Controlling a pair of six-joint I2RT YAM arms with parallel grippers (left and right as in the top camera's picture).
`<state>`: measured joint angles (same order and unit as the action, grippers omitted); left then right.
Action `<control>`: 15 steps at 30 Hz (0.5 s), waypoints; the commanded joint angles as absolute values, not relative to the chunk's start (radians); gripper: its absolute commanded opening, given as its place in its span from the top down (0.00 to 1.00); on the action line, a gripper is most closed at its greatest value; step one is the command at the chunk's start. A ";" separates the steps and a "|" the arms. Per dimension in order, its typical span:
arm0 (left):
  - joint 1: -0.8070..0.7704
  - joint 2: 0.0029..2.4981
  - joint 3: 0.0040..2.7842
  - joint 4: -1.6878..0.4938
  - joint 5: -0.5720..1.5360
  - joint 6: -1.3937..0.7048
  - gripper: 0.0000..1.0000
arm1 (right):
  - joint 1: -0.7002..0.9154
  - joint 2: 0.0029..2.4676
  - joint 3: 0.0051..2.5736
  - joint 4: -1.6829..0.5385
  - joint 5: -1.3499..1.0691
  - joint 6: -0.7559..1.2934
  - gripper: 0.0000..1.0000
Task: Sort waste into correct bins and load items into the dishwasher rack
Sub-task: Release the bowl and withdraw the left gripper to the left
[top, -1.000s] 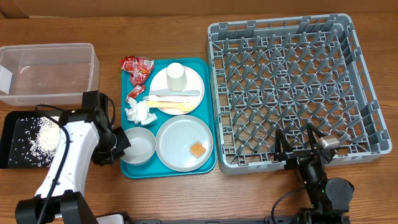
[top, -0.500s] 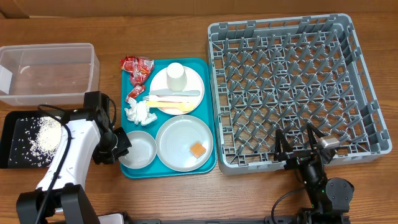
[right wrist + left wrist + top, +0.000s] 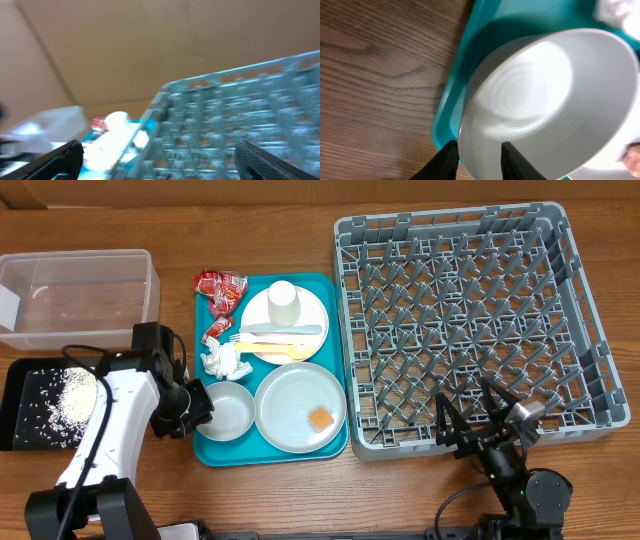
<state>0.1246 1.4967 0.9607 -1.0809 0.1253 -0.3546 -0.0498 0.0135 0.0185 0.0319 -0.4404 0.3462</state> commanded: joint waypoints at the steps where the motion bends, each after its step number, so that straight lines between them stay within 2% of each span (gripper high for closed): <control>1: 0.125 1.503 1.018 -1.109 0.181 -0.321 0.68 | -0.043 0.003 0.008 0.067 -0.541 0.607 0.00; 4: 0.125 1.503 1.075 -1.164 0.173 -0.321 0.59 | -0.043 0.003 0.008 0.104 -0.541 0.749 0.00; 8: 0.125 1.503 1.149 -1.231 0.146 -0.321 0.41 | -0.043 0.003 0.008 0.146 -0.548 0.806 0.00; 15: 0.125 1.503 1.280 -1.344 0.142 -0.305 0.40 | -0.043 0.003 0.018 0.315 -0.649 0.865 0.00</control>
<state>0.1246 1.4979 1.2106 -1.3228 0.1478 -0.3313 -0.0498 0.0128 0.0185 0.2737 -0.5964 0.7925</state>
